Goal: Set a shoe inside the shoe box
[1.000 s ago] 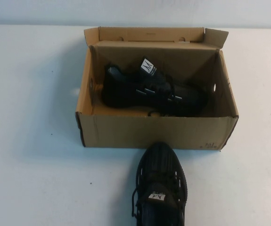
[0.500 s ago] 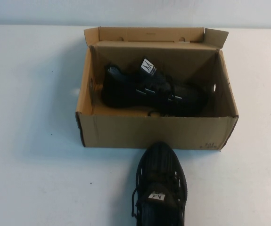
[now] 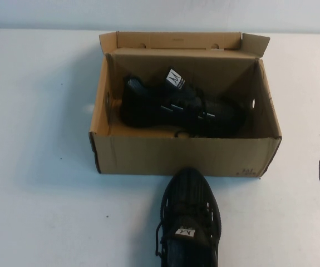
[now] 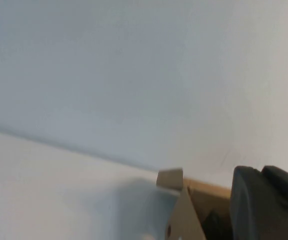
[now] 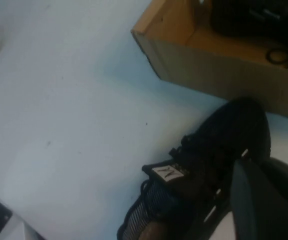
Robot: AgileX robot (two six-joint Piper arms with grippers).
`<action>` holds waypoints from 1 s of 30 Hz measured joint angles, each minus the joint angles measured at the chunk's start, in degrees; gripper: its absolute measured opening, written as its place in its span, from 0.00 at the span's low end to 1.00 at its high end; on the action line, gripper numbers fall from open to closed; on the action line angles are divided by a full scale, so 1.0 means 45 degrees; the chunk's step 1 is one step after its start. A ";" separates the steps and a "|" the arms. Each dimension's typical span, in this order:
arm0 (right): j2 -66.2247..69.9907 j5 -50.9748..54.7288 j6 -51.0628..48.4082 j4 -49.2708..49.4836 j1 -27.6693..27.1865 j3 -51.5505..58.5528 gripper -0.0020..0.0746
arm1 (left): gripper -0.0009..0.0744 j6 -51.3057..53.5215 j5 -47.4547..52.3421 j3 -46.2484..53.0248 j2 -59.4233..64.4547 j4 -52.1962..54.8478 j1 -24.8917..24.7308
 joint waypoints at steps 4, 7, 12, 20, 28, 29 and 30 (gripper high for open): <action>0.0774 0.0384 -0.0218 -0.0184 0.0000 0.0000 0.05 | 0.01 0.2694 0.1619 -0.0643 0.1504 -0.1519 0.0000; 0.1073 0.0477 -0.0278 -0.0669 0.0097 0.0000 0.05 | 0.01 0.4266 0.2663 -0.1416 0.2882 -0.2504 0.0000; 0.1570 0.0477 0.0193 -0.2834 0.1405 -0.0643 0.05 | 0.01 0.4911 0.3240 -0.2470 0.4550 -0.3073 0.0000; 0.2888 0.0844 0.1739 -0.6136 0.4379 -0.2117 0.05 | 0.01 0.5051 0.3694 -0.2636 0.5561 -0.3763 0.0000; 0.4739 0.0426 0.3462 -0.6737 0.7062 -0.2538 0.05 | 0.01 0.5138 0.3803 -0.2636 0.5598 -0.3787 0.0000; 0.4972 0.0105 0.3664 -0.6737 0.7201 -0.2538 0.05 | 0.01 0.5138 0.3822 -0.2636 0.5598 -0.3787 0.0000; 0.5207 -0.0133 0.3784 -0.6737 0.7265 -0.2538 0.05 | 0.01 0.5174 0.3822 -0.2636 0.5598 -0.3787 0.0000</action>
